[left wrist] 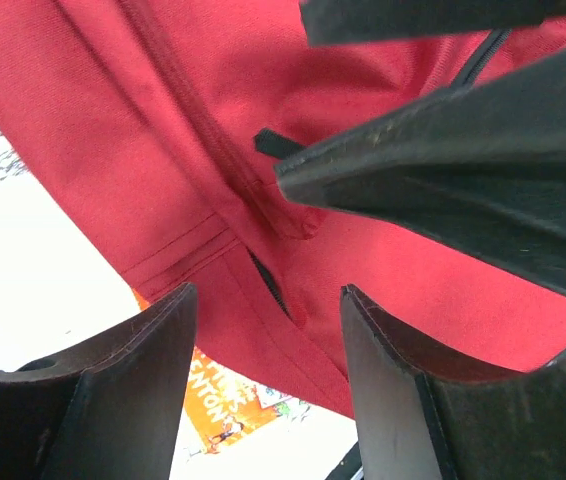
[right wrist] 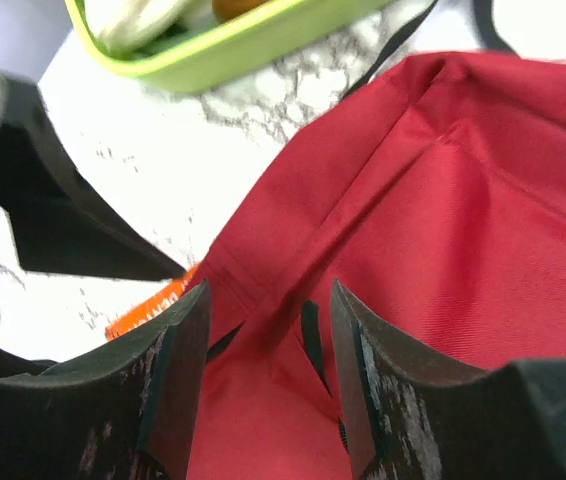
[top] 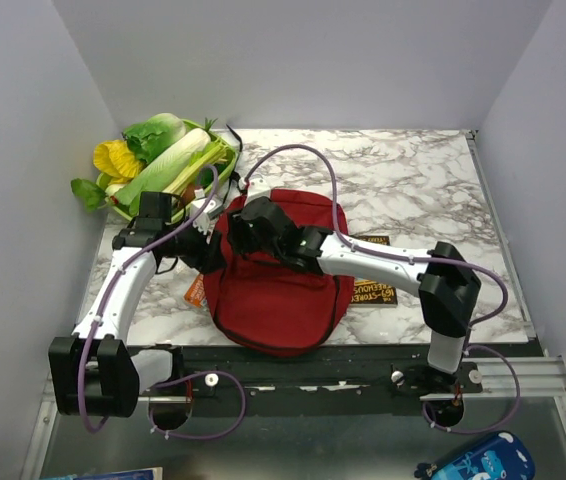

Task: Pack the student bag
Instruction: Zip the student bag at the center of the board.

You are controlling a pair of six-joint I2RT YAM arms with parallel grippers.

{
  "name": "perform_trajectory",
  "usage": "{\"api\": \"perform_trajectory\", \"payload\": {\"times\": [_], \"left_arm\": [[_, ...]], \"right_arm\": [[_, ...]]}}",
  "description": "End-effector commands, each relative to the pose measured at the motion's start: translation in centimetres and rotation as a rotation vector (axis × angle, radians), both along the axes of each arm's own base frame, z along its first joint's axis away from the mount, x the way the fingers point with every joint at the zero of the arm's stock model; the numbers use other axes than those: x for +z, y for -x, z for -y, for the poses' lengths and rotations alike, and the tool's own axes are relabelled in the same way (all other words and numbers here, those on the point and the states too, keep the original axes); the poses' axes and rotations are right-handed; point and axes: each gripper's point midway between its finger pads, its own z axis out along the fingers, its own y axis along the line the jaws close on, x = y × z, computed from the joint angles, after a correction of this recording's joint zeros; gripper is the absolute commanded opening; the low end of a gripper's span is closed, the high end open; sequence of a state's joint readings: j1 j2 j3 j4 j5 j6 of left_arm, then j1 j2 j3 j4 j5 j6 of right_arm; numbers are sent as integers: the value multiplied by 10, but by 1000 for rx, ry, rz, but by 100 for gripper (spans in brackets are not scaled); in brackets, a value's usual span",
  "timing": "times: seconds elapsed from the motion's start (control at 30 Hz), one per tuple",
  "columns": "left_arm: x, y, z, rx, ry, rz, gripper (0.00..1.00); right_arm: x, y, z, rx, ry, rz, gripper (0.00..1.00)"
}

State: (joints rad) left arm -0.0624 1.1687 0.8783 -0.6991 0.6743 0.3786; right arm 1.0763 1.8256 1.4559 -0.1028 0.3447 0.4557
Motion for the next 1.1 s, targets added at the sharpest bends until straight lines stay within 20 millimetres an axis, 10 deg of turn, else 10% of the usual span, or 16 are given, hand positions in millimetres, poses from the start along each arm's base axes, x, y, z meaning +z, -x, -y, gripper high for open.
{"api": "perform_trajectory", "payload": {"times": [0.0, 0.7, 1.07], "left_arm": [[19, -4, -8, 8, 72, 37, 66], [37, -17, -38, 108, 152, 35, 65], [38, -15, -36, 102, 154, 52, 65]], "right_arm": [[-32, 16, -12, 140, 85, -62, 58], [-104, 17, -2, 114, 219, -147, 50], [-107, 10, 2, 78, 222, -147, 26]]}}
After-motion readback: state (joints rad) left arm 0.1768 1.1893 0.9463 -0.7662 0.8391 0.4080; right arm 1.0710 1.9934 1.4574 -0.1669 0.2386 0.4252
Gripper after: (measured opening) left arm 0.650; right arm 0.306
